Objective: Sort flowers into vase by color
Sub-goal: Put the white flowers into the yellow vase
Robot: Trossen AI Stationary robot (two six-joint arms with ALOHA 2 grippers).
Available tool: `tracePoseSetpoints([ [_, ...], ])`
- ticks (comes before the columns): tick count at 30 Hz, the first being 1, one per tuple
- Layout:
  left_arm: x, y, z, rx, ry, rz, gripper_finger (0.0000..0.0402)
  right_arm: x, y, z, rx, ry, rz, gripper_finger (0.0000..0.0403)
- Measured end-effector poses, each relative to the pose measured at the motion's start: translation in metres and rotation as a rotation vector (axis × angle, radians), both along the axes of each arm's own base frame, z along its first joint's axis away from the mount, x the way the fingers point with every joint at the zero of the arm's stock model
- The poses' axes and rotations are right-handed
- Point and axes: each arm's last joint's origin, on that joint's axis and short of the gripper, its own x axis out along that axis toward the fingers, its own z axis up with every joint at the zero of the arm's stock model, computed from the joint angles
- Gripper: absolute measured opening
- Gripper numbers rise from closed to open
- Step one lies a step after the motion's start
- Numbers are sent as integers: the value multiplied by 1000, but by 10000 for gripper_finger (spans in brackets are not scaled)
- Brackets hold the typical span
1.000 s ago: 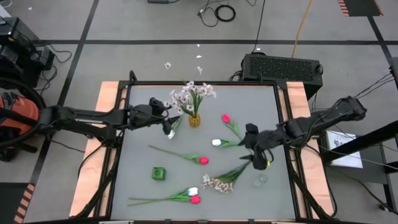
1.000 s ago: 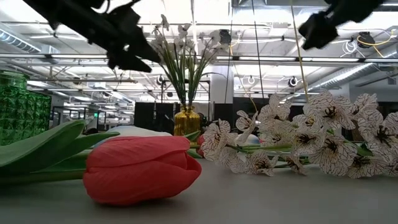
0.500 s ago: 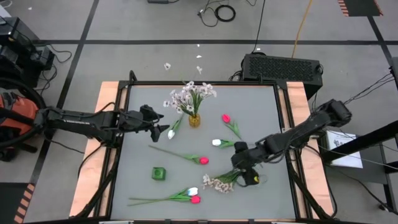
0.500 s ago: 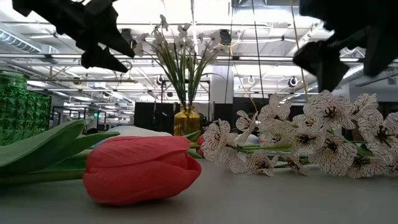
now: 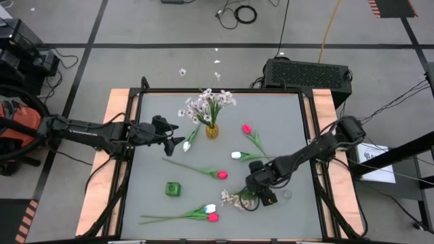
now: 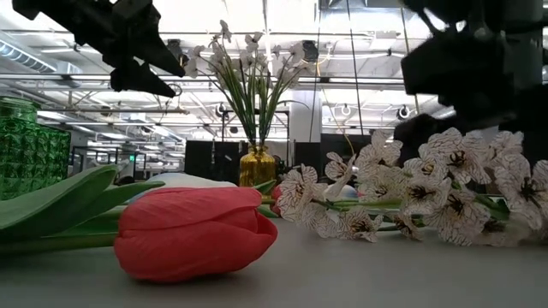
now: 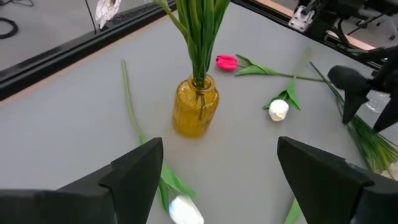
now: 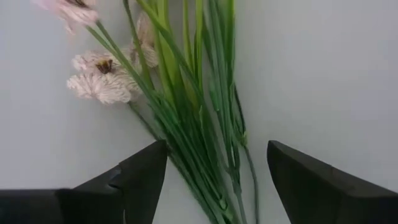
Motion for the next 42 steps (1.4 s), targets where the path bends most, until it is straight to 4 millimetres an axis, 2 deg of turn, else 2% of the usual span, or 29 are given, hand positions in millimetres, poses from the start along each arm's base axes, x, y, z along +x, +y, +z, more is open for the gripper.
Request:
tracePoseSetpoints([
  [4, 0, 0, 0, 2, 0, -1, 322, 2, 1, -8, -22, 11, 39, 267],
  [7, 0, 0, 0, 5, -2, 0, 322, 3, 1, -10, -30, 13, 43, 248],
  [15, 0, 1, 0, 10, -3, 16, 322, 2, -1, -2, -58, -36, 49, 136],
  [21, 0, 1, 0, 10, -3, 16, 322, 2, -1, 14, -56, -75, 76, 59],
  [26, 0, 1, 0, 10, -3, 17, 322, 8, 1, 47, -37, -152, 88, 9],
  [34, 0, 1, 0, 8, -6, 18, 322, 3, -5, 122, -89, -387, 76, 9],
  [40, 0, 1, 1, 8, -10, 19, 322, -19, -26, 187, -121, -747, 11, 4],
  [42, 0, 1, 1, 8, -10, 19, 322, -27, -34, 209, -96, -922, -18, 4],
])
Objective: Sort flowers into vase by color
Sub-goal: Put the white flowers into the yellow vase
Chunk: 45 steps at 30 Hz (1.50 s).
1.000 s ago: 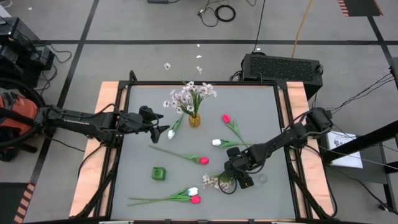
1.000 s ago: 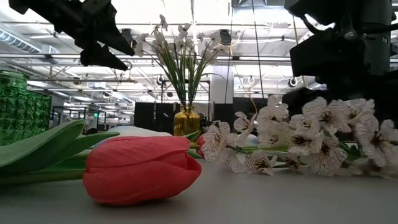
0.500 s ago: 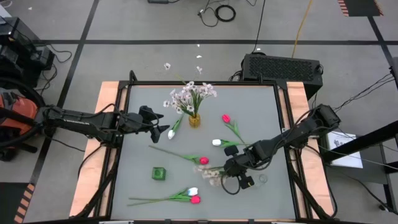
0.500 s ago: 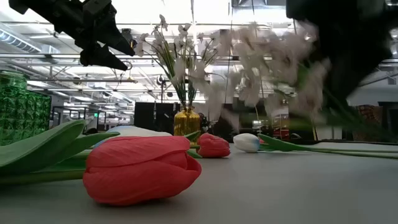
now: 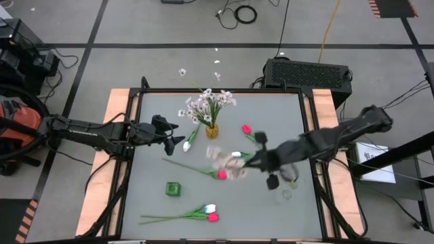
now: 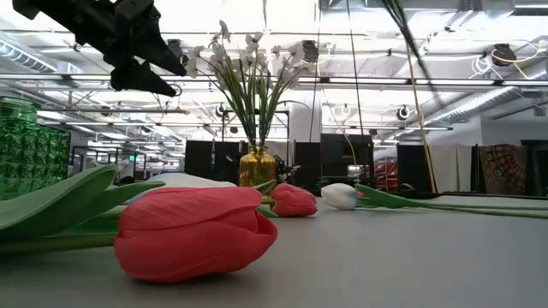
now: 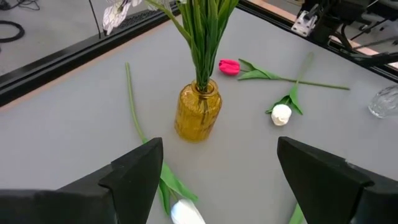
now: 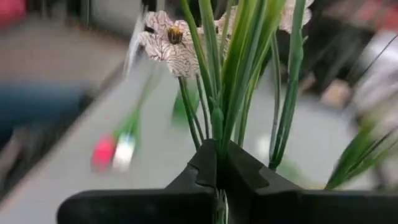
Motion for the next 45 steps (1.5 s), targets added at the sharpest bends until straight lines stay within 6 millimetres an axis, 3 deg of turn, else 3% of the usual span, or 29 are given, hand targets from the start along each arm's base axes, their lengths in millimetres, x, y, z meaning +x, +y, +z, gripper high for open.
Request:
tracePoseSetpoints([
  [5, 0, 0, 0, 0, -3, 0, 322, -16, -21, 25, 53, -460, -46, 3],
  [8, 1, 0, 1, 0, -11, 0, 322, -18, -36, 18, 78, -690, -119, 3],
  [12, 1, 0, 2, 2, -23, -2, 322, -18, -53, -10, 122, -875, -196, 3],
  [16, 1, 0, 2, 25, -13, -14, 322, -9, -69, -38, 166, -926, -263, 3],
  [29, -1, -1, -1, 9, 26, -40, 322, 50, -106, -91, 223, -902, -395, 4],
  [35, -3, -5, -5, 10, 65, -64, 322, 58, -113, -109, 229, -946, -439, 4],
  [45, -2, -5, -4, 13, 56, -63, 322, 72, -120, -136, 171, -857, -516, 4],
])
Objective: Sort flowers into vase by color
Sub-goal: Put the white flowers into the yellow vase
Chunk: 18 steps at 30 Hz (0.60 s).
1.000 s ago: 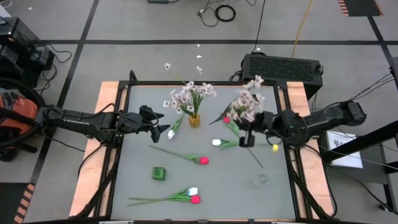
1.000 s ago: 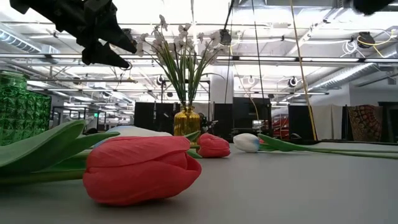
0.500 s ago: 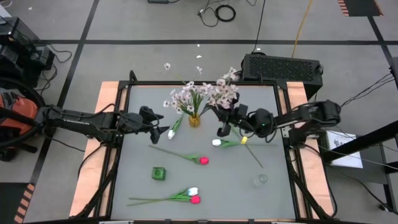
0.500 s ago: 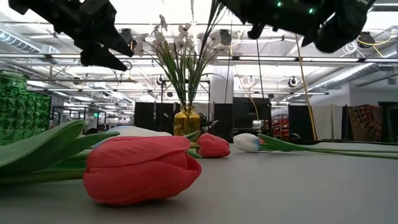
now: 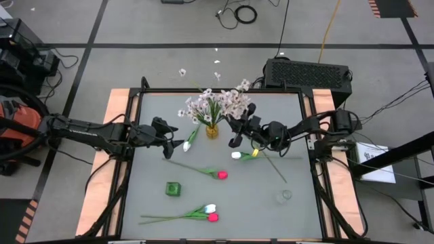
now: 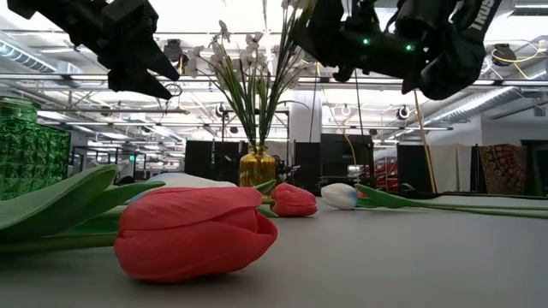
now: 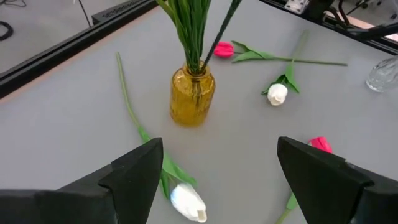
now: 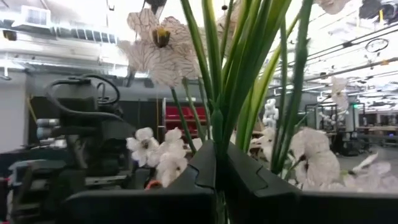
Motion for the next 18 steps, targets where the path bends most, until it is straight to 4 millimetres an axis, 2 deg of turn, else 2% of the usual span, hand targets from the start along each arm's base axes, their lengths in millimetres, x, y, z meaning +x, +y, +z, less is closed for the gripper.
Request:
tracePoseSetpoints([
  [8, 1, 0, 1, 0, -9, 1, 322, 5, -1, 6, -5, -21, -2, 4],
  [18, 0, 0, 1, 0, -8, 1, 322, 10, -1, -5, 43, 93, 13, 4],
])
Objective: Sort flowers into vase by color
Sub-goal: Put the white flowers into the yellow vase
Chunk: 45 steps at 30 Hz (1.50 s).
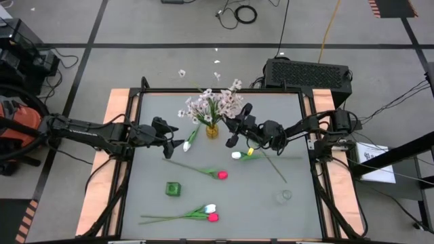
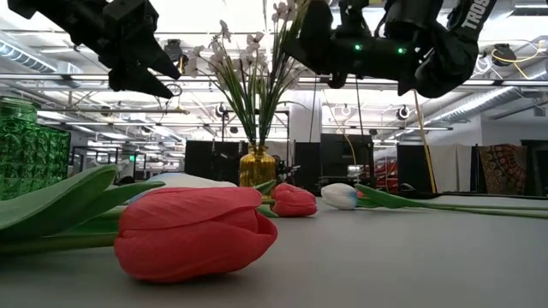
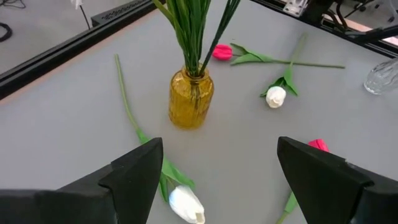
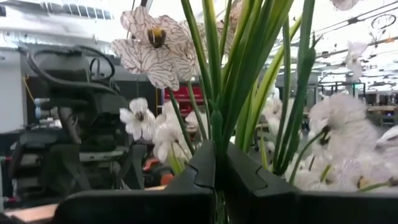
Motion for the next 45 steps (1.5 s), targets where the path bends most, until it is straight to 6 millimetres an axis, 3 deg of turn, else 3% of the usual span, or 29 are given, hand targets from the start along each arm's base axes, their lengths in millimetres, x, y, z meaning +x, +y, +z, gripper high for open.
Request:
tracePoseSetpoints([
  [13, 0, 0, 0, 0, 0, 1, 322, 4, 0, -13, 43, 122, 11, 10],
  [22, 0, 0, 0, 0, 1, 1, 322, 5, 0, -17, 59, 162, 15, 105],
  [30, 0, 0, 0, 0, 3, 1, 322, 5, 0, -27, 106, 301, 18, 188],
  [45, 0, 0, 0, -2, 1, 1, 322, -23, 2, -8, 248, 556, 19, 260],
])
